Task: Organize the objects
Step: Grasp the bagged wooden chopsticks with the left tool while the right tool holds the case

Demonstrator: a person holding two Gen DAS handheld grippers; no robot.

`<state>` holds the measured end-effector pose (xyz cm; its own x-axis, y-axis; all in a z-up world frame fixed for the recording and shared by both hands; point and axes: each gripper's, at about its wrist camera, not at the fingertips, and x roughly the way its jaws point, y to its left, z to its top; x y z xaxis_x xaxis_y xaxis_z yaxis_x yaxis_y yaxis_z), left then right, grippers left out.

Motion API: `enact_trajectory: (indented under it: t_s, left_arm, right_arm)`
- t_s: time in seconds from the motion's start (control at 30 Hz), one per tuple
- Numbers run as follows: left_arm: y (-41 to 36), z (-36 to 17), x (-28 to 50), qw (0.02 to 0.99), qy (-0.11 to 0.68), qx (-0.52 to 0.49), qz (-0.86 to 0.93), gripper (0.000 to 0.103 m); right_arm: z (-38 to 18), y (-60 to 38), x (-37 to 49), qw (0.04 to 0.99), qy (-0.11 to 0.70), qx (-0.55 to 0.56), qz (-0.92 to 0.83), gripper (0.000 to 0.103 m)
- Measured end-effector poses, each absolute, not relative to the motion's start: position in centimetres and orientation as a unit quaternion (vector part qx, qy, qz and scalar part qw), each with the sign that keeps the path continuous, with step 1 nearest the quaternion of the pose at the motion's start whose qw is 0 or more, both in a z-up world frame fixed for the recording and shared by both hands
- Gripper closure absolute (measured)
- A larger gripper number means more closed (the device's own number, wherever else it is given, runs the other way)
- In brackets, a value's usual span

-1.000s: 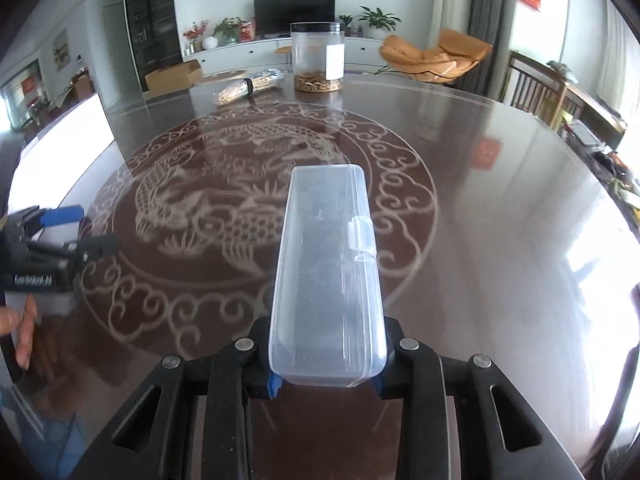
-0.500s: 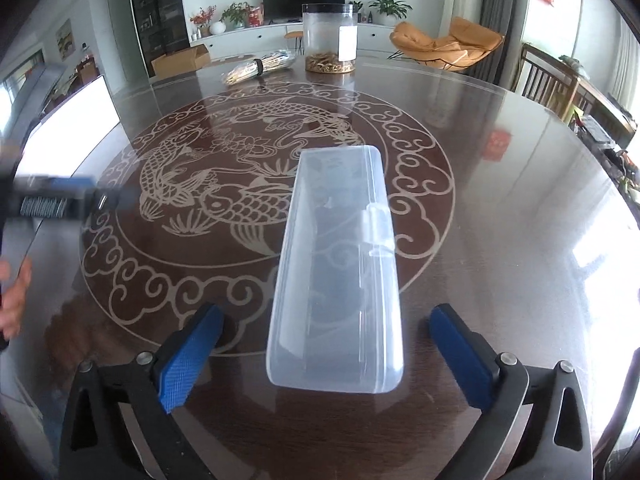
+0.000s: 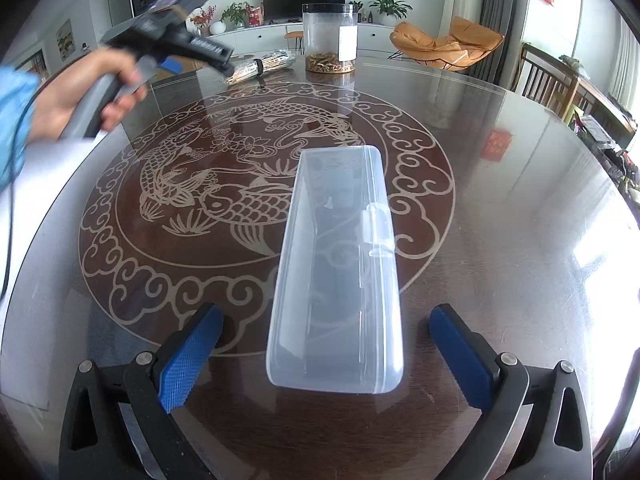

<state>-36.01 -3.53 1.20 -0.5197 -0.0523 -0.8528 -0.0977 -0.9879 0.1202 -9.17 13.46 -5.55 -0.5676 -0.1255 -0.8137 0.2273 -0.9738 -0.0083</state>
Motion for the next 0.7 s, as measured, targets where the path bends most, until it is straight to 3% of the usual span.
enact_trajectory:
  t_s: [0.5,0.57,0.6,0.63,0.7]
  left_arm:
    - [-1.2,-1.8,-42.5,0.104,0.058,-0.495,0.861,0.000]
    - [-1.4,-1.2,-41.5,0.098,0.056,-0.464,0.879,0.031]
    - [-1.5,-0.8,-40.8,0.103,0.056,-0.448,0.886,0.066]
    - [-1.5,-0.6,-40.1,0.103,0.058,-0.444,0.888,0.073]
    - [-1.5,-0.4,-38.3,0.098,0.061,-0.445,0.888,0.073]
  right_arm:
    - [-5.5,13.5,-9.3,0.101,0.055,0.453,-0.884,0.000]
    - [-5.5,13.5,-9.3,0.101,0.056,0.454,-0.884,0.000]
    - [-5.6,13.5,-9.2,0.102,0.056,0.454,-0.884,0.000]
    - [-5.5,13.5,-9.3,0.102,0.056,0.454,-0.884,0.000]
    - [-5.4,13.6,-9.4,0.102,0.056,0.454,-0.883,0.000]
